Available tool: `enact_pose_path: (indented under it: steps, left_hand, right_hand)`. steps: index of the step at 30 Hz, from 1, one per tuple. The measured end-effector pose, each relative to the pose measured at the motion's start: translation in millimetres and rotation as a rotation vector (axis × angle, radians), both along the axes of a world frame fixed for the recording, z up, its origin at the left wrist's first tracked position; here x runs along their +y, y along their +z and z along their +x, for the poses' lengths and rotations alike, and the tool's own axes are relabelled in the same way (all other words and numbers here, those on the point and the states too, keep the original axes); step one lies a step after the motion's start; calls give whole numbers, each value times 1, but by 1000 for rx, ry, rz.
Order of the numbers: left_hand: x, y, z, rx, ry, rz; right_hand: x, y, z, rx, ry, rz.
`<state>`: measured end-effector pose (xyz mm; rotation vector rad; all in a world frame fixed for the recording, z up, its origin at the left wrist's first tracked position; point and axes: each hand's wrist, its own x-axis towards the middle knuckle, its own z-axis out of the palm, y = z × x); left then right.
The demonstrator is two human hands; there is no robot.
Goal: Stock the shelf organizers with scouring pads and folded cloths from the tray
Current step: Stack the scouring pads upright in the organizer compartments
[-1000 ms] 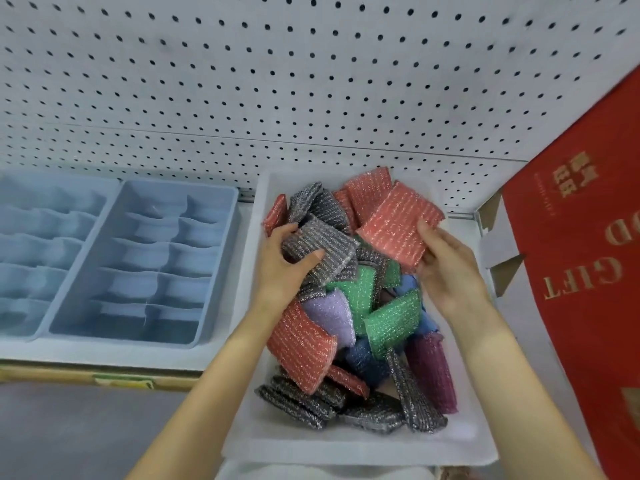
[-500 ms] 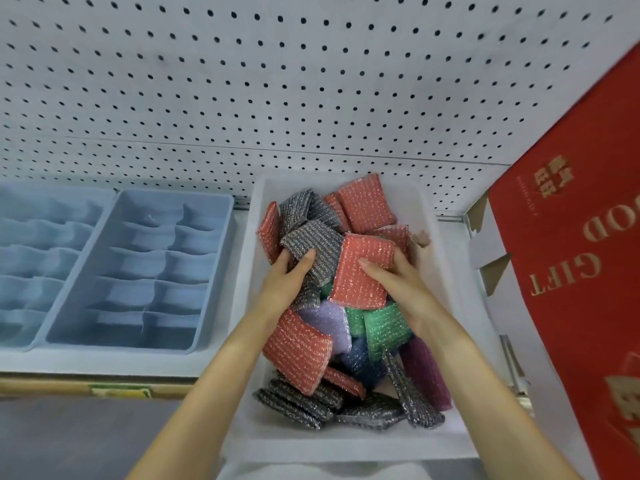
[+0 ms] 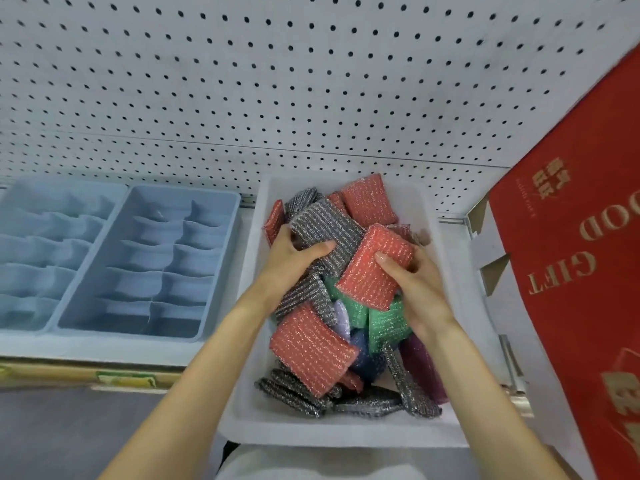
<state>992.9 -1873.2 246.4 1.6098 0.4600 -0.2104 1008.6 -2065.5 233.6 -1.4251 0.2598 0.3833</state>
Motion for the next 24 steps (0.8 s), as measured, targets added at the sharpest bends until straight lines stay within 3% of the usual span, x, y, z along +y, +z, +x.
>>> enact_pose_path:
  steps: [3, 7, 10, 14, 18, 24]
  left_hand:
    - [2, 10, -5, -57, 61, -20]
    - [4, 18, -16, -99, 62, -78]
    - [4, 22, -24, -119, 87, -77]
    - [2, 30, -34, -195, 59, -74]
    - [-2, 39, -43, -252, 99, -43]
    - [-17, 48, -57, -244, 58, -44]
  right_hand:
    - [-6, 13, -2, -40, -21, -17]
    - [-20, 33, -1, -6, -159, 204]
    - [-17, 47, -2, -76, -143, 296]
    - [12, 53, -10, -142, -13, 213]
    - [29, 53, -14, -201, -29, 183]
    - [43, 45, -19, -357, -34, -106]
